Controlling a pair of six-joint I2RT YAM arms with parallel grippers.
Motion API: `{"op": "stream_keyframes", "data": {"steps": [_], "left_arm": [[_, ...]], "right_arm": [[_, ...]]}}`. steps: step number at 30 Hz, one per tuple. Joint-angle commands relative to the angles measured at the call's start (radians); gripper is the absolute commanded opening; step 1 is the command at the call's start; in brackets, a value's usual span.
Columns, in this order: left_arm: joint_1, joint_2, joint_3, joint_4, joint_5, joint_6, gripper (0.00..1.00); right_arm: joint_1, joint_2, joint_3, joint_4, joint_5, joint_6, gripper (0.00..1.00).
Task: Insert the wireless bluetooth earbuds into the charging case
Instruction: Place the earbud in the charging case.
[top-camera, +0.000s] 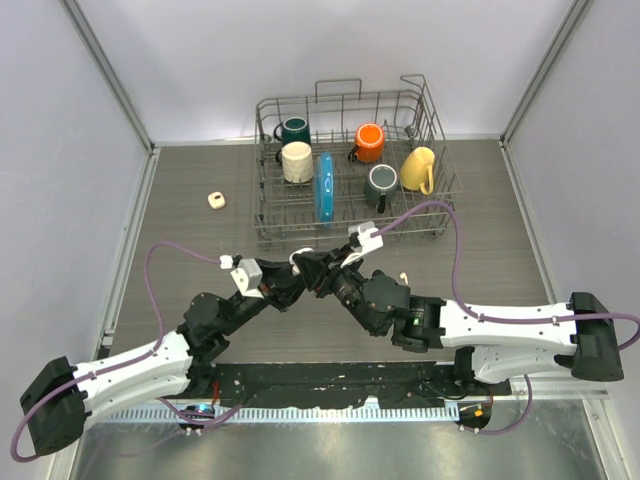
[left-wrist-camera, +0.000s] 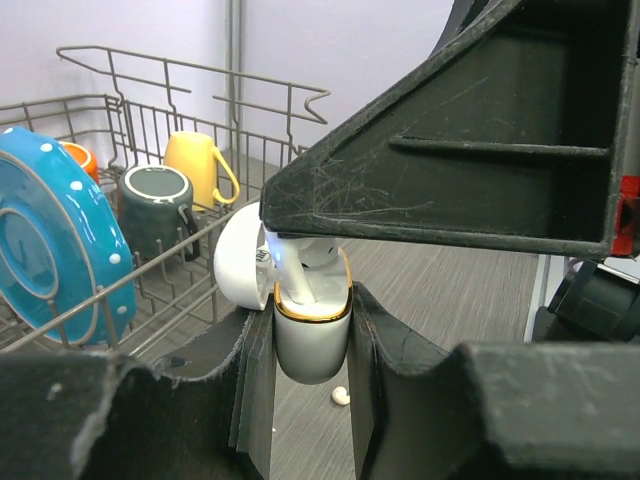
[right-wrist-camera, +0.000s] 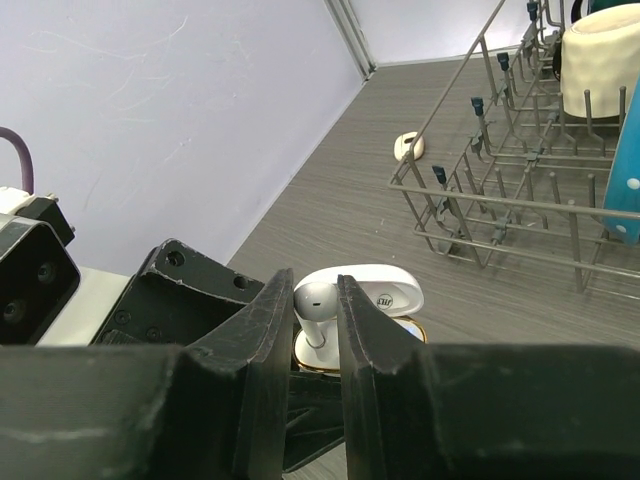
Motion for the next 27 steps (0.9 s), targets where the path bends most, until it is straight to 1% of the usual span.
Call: {"op": "stream_keyframes", "data": {"steps": [1, 5, 10, 11, 15, 24, 25, 26, 27], "left_arm": [[0.000, -0.009, 0.058, 0.110, -0.017, 0.006, 0.00], [-0.001, -0.004, 0.058, 0.119, -0.022, 0.004, 0.00], [-0.001, -0.010, 0.053, 0.130, -0.030, 0.006, 0.00], [0.000, -0.015, 0.052, 0.130, -0.060, 0.007, 0.00], [0.000, -0.033, 0.041, 0.131, -0.083, 0.012, 0.00], [0.000, -0.064, 0.036, 0.098, -0.088, 0.024, 0.00], [0.000, -0.065, 0.035, 0.095, -0.088, 0.026, 0.00], [-0.001, -0.067, 0.035, 0.093, -0.088, 0.026, 0.00], [0.000, -0.070, 0.033, 0.088, -0.086, 0.027, 0.00]], "right_arm": [[0.023, -0.014, 0.035, -0.062, -0.016, -0.020, 0.01], [0.032, -0.014, 0.039, -0.067, -0.007, -0.022, 0.01], [0.040, -0.015, 0.058, -0.117, -0.016, -0.032, 0.01], [0.046, -0.014, 0.059, -0.120, -0.021, -0.046, 0.01], [0.058, -0.015, 0.066, -0.140, -0.013, -0.072, 0.01], [0.065, -0.026, 0.053, -0.162, -0.005, -0.069, 0.01], [0.065, -0.025, 0.053, -0.163, -0.005, -0.069, 0.02], [0.066, -0.026, 0.058, -0.165, -0.005, -0.066, 0.09], [0.066, -0.025, 0.059, -0.168, -0.005, -0.066, 0.14]]}}
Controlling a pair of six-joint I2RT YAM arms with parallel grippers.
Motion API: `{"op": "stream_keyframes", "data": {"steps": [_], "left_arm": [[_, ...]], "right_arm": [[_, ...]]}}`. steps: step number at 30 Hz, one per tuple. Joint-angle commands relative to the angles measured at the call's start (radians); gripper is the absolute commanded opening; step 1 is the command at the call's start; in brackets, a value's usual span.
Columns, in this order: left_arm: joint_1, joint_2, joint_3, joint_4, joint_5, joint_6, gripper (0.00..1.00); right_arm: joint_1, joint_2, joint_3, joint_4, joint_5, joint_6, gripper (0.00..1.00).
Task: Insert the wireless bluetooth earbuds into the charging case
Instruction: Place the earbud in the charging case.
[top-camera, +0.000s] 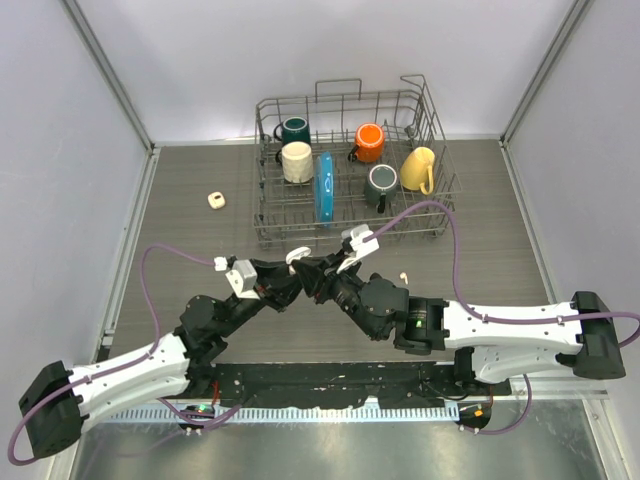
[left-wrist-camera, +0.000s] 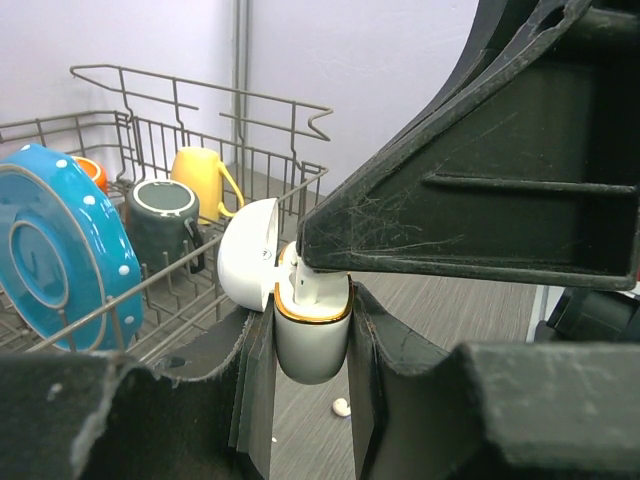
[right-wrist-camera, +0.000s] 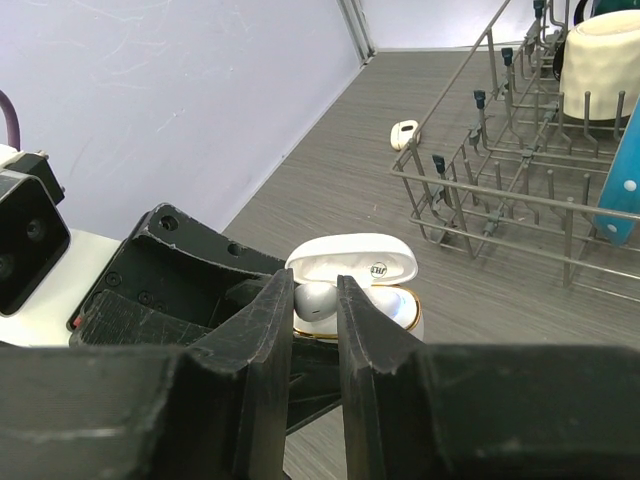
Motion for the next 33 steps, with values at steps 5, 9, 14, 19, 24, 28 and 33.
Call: {"op": "stream_keyframes", "data": {"steps": [5, 9, 14, 19, 24, 28, 33], "left_arm": [[0.008, -0.026, 0.037, 0.065, -0.035, 0.026, 0.00], [0.008, -0.019, 0.035, 0.053, -0.016, 0.020, 0.00], [0.008, -0.014, 0.034, 0.052, -0.016, 0.014, 0.00], [0.006, -0.017, 0.032, 0.032, -0.016, 0.012, 0.00], [0.008, -0.022, 0.038, 0.006, 0.025, 0.011, 0.00], [0.008, -0.013, 0.053, -0.010, 0.073, 0.006, 0.00], [0.008, 0.021, 0.075, -0.040, 0.131, -0.001, 0.00]], "right_arm": [[0.023, -0.025, 0.033, -0.065, -0.003, -0.012, 0.37], [0.024, -0.028, 0.072, -0.070, 0.017, -0.013, 0.53], [0.023, -0.034, 0.161, -0.090, 0.011, -0.070, 0.64], [0.023, -0.069, 0.168, -0.033, 0.026, -0.099, 0.72], [0.021, -0.126, 0.128, -0.063, 0.174, -0.055, 0.79], [-0.023, -0.143, 0.174, -0.290, 0.264, 0.091, 0.84], [-0.236, -0.146, 0.218, -0.582, 0.060, 0.316, 0.84]]}}
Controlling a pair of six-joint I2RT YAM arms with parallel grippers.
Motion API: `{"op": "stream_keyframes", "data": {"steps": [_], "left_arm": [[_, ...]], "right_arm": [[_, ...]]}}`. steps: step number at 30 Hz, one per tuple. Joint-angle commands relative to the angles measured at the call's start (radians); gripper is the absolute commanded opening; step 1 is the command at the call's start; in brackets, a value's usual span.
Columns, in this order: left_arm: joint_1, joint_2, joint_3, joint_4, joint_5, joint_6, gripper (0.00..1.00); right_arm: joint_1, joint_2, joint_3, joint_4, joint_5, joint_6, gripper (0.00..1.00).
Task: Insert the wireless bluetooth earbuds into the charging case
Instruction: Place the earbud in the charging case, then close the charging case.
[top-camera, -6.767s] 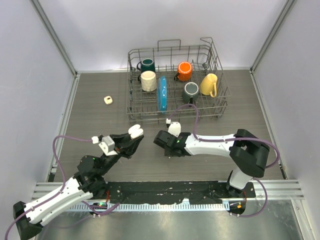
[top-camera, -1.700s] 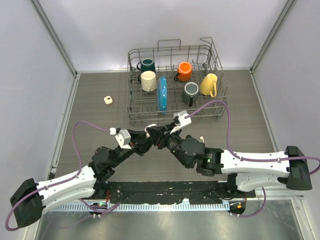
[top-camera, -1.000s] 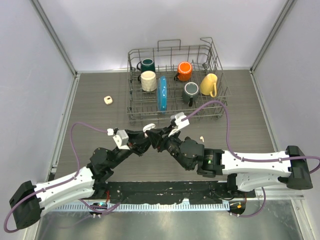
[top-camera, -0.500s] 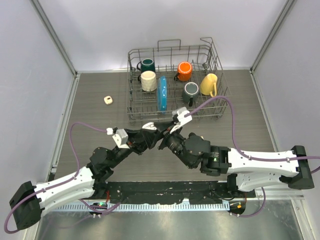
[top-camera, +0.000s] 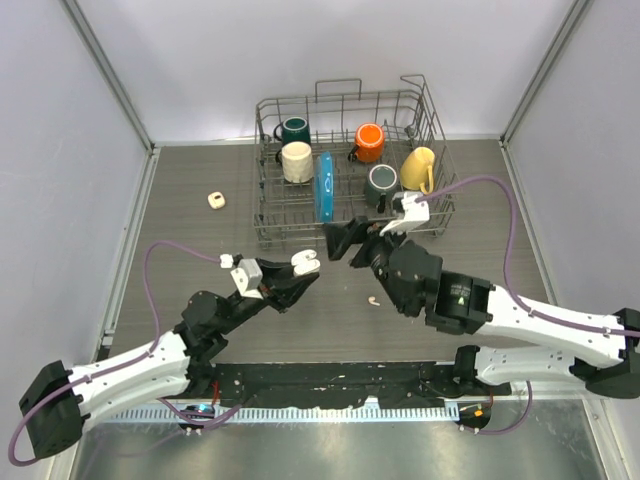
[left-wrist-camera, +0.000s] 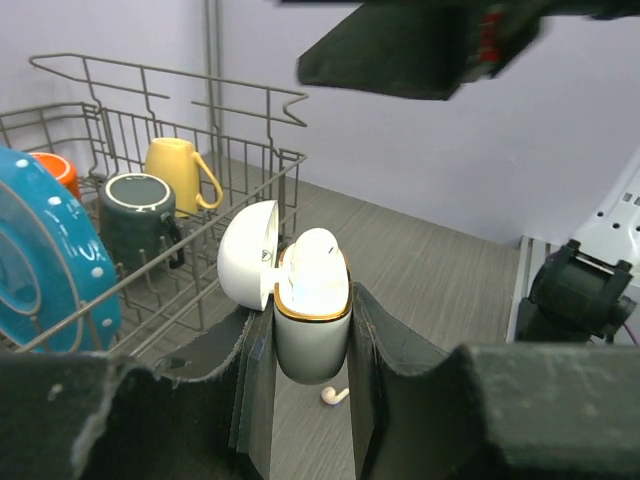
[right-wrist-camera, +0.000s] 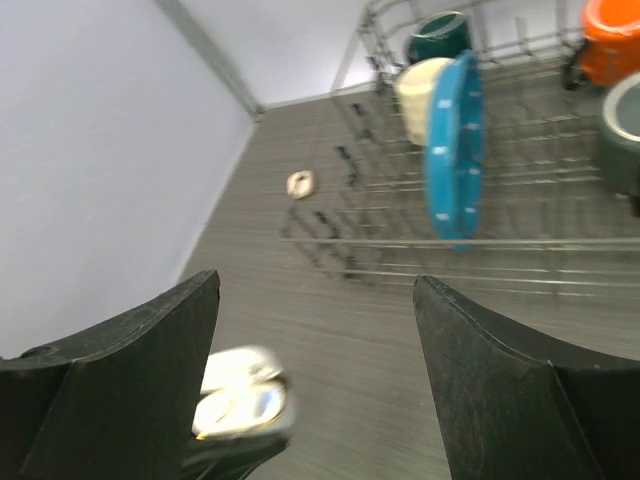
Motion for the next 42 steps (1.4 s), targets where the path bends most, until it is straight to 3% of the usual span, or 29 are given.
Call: {"op": "stream_keyframes", "data": {"steps": [1, 4, 14, 42], "left_arm": [[0.004, 0.026, 0.061, 0.013, 0.077, 0.002, 0.00], [0.002, 0.051, 0.075, 0.011, 0.125, -0.006, 0.00], [0.004, 0.128, 0.153, -0.060, 0.263, -0.018, 0.00], [0.004, 0.143, 0.130, -0.058, 0.154, -0.023, 0.00]], "right_arm": [[-0.169, -0.012, 0.054, -0.257, -0.204, 0.228, 0.84], [-0.264, -0.004, 0.046, -0.298, -0.352, 0.274, 0.84], [-0.323, 0.035, 0.035, -0.310, -0.558, 0.284, 0.84], [-0.332, -0.061, -0.130, -0.298, -0.654, 0.291, 0.84]]}}
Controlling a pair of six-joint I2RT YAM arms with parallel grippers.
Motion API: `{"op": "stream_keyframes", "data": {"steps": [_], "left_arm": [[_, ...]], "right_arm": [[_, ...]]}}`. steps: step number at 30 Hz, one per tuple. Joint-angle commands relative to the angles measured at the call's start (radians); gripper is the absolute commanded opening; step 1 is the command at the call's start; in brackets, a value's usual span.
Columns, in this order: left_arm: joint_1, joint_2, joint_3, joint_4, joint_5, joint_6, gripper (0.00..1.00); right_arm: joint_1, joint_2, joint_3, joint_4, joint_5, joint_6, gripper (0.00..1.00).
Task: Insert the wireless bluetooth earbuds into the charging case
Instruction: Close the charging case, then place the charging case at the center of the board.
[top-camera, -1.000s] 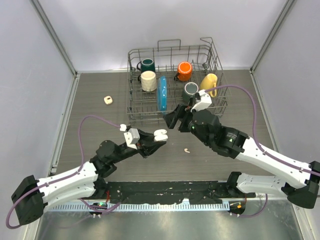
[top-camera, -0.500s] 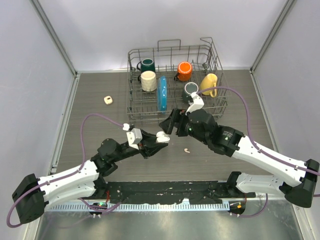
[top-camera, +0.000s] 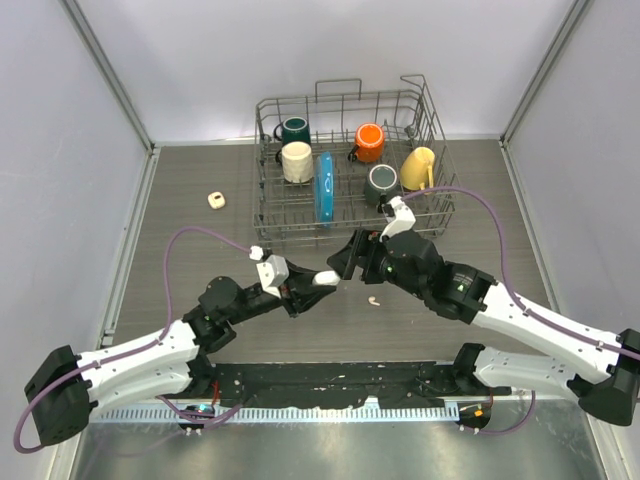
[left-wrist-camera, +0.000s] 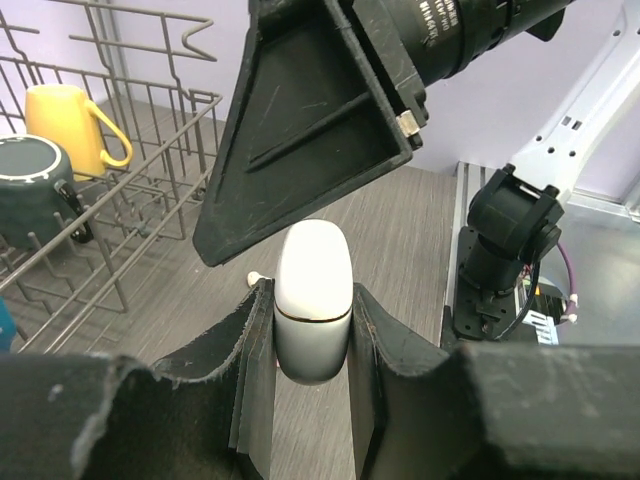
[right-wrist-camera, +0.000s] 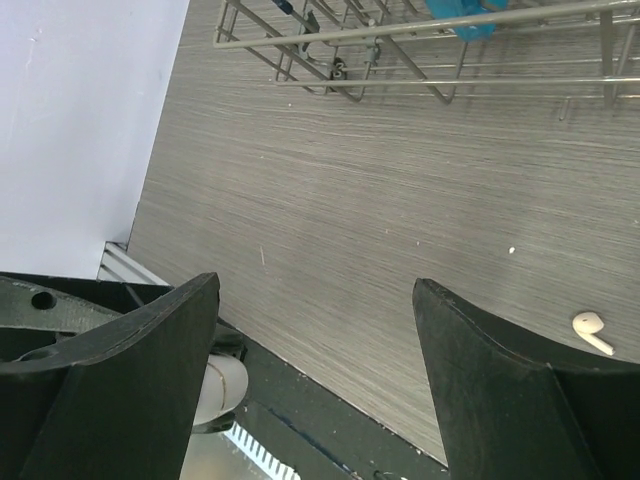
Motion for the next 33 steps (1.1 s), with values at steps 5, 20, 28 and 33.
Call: {"op": "stream_keyframes", "data": {"steps": [5, 20, 28, 33], "left_arm": [[0.003, -0.002, 0.034, -0.011, -0.096, -0.042, 0.00], [0.005, 0.297, 0.147, -0.382, -0.246, -0.549, 0.00], [0.003, 0.545, 0.192, -0.345, -0.248, -0.673, 0.00], [0.003, 0.651, 0.216, -0.290, -0.233, -0.746, 0.00]], "right_arm": [[0.003, -0.070, -0.023, -0.041, 0.151, 0.094, 0.84], [0.002, -0.325, -0.123, -0.216, 0.524, 0.249, 0.84], [0.002, -0.300, -0.120, -0.221, 0.503, 0.236, 0.83], [0.002, -0.305, -0.119, -0.221, 0.503, 0.219, 0.84]]}}
